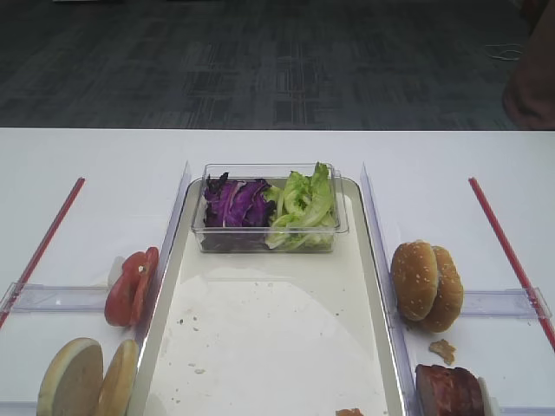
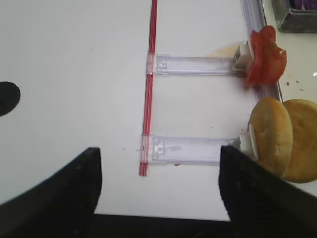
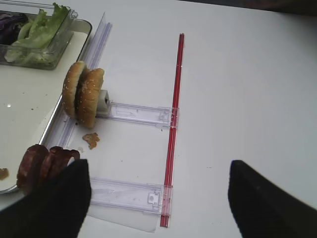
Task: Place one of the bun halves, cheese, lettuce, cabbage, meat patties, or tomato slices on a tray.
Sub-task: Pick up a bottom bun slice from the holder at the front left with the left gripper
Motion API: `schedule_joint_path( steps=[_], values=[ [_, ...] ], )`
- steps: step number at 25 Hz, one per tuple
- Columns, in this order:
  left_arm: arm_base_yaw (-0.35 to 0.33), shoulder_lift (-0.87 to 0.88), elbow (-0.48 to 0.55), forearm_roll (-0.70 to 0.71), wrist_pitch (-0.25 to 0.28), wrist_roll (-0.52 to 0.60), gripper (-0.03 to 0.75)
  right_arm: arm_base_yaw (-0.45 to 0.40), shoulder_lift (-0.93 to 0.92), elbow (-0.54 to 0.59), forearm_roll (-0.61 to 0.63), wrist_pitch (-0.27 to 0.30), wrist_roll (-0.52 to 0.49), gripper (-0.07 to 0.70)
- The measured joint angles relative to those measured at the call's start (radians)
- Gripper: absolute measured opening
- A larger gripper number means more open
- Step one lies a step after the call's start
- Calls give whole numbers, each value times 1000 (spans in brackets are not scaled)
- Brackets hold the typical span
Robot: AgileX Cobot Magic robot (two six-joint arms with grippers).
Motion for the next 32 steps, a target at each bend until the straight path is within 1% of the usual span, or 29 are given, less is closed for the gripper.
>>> schedule_joint_path(
  steps=[5, 8, 13, 19, 24, 32],
  values=[
    [-3, 95, -30, 0, 2, -14, 468, 0, 0, 0, 0, 0, 0, 578],
    [-3, 159, -76, 0, 9, -18, 468, 0, 0, 0, 0, 0, 0, 578],
    [-6, 293, -167, -33, 51, -20, 468, 0, 0, 0, 0, 0, 0, 578],
    [-10, 469, -238, -59, 53, -18, 468, 0, 0, 0, 0, 0, 0, 578],
    [-10, 593, -258, -101, 51, 6, 468, 0, 0, 0, 0, 0, 0, 578],
    [-10, 752, -258, -107, 45, 29, 468, 0, 0, 0, 0, 0, 0, 578]
  ],
)
